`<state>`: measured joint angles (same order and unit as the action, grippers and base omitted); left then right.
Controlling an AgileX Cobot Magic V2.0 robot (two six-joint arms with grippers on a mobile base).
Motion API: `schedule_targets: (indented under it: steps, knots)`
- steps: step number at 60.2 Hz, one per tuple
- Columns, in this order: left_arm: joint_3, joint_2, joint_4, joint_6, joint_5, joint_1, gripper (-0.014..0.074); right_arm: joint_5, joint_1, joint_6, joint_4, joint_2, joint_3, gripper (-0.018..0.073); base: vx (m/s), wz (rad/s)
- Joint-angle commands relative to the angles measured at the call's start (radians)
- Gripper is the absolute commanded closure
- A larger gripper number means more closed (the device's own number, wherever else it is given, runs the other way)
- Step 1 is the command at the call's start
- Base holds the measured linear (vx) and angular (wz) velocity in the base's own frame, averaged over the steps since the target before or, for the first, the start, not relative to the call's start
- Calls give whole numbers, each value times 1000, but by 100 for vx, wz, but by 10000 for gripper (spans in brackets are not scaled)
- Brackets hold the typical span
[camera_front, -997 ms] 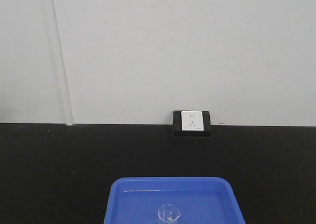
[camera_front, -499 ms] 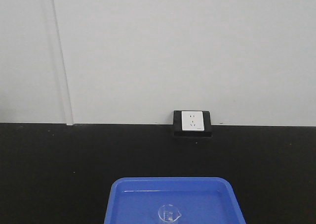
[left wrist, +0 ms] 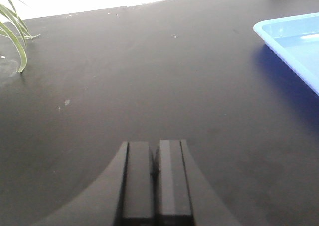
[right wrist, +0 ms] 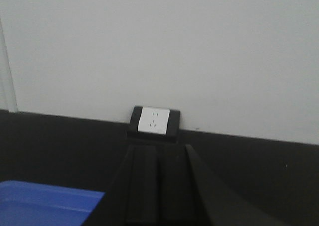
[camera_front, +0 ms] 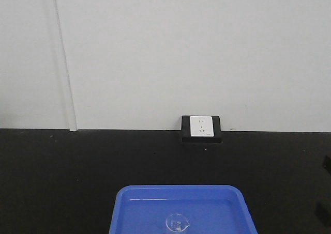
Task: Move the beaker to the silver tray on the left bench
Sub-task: 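Move the right gripper toward the clear beaker in the blue tray, then lower the open right gripper around the beaker and close it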
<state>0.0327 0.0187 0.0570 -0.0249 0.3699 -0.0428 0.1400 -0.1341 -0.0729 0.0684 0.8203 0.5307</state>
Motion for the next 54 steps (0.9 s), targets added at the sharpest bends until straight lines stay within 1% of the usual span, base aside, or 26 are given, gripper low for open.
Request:
schedule_targets:
  steps: [1, 8, 15, 19, 32, 34, 36, 39, 43, 49, 54]
  knots:
    - [20, 7, -3, 2, -76, -7, 595, 110, 7, 11, 7, 86, 41, 565, 0, 0]
    - [20, 7, -3, 2, -76, -7, 595, 110, 7, 10, 7, 170, 41, 532, 0, 0]
    - [20, 7, -3, 2, -76, -7, 595, 110, 7, -4, 7, 226, 41, 439, 0, 0]
    - [20, 7, -3, 2, -76, -7, 595, 118, 7, -13, 7, 259, 41, 354, 0, 0]
    - [20, 7, -3, 2, -76, -7, 595, 243, 7, -11, 7, 353, 41, -18, 0, 0]
    - [20, 7, -3, 2, -76, -7, 595, 266, 7, -15, 2, 360, 41, -55, 0, 0]
    - [20, 7, -3, 2, -76, -7, 595, 277, 4, -40, 0, 366, 41, -93, 0, 0]
    - [20, 7, -3, 2, -76, -7, 595, 275, -12, -94, 6, 375, 41, -133, 0, 0]
    - [20, 7, -3, 2, -76, -7, 595, 268, -41, -116, 36, 399, 41, -159, 0, 0]
    - [20, 7, -3, 2, -76, -7, 595, 263, -106, -116, 129, 477, 41, -157, 0, 0]
    - [20, 7, -3, 2, -76, -7, 595, 298, -174, -116, 183, 561, 41, -145, 0, 0]
